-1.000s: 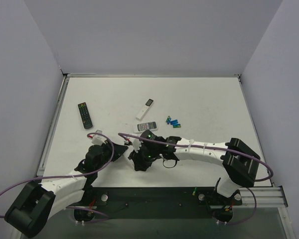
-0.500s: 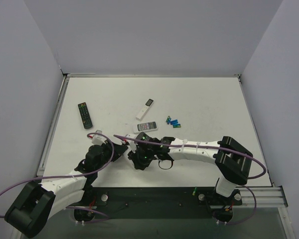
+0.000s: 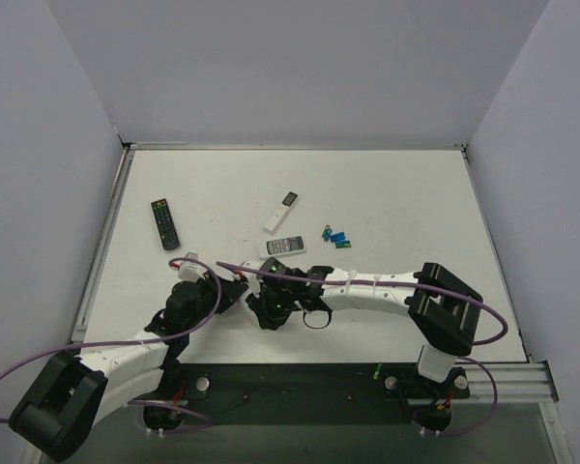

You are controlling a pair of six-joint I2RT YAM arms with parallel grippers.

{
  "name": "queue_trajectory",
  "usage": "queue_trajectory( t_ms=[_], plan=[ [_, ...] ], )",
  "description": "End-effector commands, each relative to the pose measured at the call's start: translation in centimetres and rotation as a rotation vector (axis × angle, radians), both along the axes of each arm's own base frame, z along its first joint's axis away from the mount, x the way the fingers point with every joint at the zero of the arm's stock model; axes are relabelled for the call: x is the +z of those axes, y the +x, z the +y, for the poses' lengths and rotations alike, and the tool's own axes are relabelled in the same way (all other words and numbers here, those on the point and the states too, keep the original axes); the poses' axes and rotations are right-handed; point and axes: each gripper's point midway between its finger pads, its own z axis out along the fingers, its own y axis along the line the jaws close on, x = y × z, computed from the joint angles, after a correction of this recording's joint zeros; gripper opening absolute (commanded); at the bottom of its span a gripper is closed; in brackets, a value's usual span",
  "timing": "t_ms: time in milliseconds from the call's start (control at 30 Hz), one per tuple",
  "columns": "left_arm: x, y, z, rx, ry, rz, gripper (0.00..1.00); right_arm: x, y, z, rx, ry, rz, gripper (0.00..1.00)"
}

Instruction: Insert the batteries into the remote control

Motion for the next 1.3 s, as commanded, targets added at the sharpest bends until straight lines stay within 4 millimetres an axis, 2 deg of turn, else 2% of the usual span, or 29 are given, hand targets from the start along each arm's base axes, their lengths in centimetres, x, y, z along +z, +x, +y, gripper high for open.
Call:
queue_trajectory(
  t_ms=[0,700,1267],
  plan=[
    [0.2,0.1,0.2,0.012,-0.015,-0.015,0.00,1.0,0.4,1.1,-0.009,0.026,-0.008,0.18],
    [0.4,0.0,0.0,0.007,-0.032,-0.017,0.00,-0.5,1.3,1.1,-0.065,-0.027,-0.004,0.08],
    [0.7,0.0,0.1,0.018,-0.046,-0.017,0.00,-3.1,1.6,0.4,-0.088,-0.122,0.023,0.04]
  ],
)
